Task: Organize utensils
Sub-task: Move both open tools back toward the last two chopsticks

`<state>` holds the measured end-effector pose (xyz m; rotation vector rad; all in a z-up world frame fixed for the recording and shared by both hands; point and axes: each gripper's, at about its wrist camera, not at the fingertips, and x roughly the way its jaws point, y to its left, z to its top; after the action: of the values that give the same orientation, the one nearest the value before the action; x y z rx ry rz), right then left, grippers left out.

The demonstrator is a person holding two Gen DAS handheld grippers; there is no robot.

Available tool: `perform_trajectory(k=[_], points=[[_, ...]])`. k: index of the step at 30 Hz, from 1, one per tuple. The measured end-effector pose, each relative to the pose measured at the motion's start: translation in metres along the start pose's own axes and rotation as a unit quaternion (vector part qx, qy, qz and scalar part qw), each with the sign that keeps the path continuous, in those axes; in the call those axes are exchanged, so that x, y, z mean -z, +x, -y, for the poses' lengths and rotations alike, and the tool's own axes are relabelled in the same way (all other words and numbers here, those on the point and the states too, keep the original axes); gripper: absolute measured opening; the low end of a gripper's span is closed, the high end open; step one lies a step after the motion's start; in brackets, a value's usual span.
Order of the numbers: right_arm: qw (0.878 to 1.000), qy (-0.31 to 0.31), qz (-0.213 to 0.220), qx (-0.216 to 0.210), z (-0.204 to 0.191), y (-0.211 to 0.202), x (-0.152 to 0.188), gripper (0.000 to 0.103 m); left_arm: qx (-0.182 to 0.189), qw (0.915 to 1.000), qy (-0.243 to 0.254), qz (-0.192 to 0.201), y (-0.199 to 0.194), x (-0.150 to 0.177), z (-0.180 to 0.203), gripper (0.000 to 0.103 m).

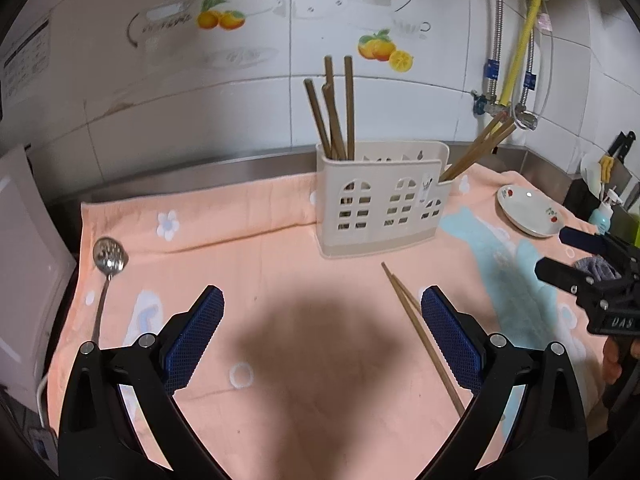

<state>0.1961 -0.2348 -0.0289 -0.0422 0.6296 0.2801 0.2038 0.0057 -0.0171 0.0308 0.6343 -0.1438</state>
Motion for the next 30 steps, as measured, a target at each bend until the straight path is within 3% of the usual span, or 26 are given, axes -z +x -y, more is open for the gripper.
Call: perform_trajectory(k=[25, 30], points=[[0.997, -0.012, -0.075, -0.020, -0.034, 0.022, 0.076, 0.090, -0.023, 0.9979, -0.044, -0.043, 0.008, 0.047, -0.024, 0.098], [0.995, -0.012, -0.089, -0.033, -0.042, 0.026, 0.086, 0.081, -0.024, 0.9971, -0.052, -0.051, 0.010, 0.055, -0.025, 0.098]])
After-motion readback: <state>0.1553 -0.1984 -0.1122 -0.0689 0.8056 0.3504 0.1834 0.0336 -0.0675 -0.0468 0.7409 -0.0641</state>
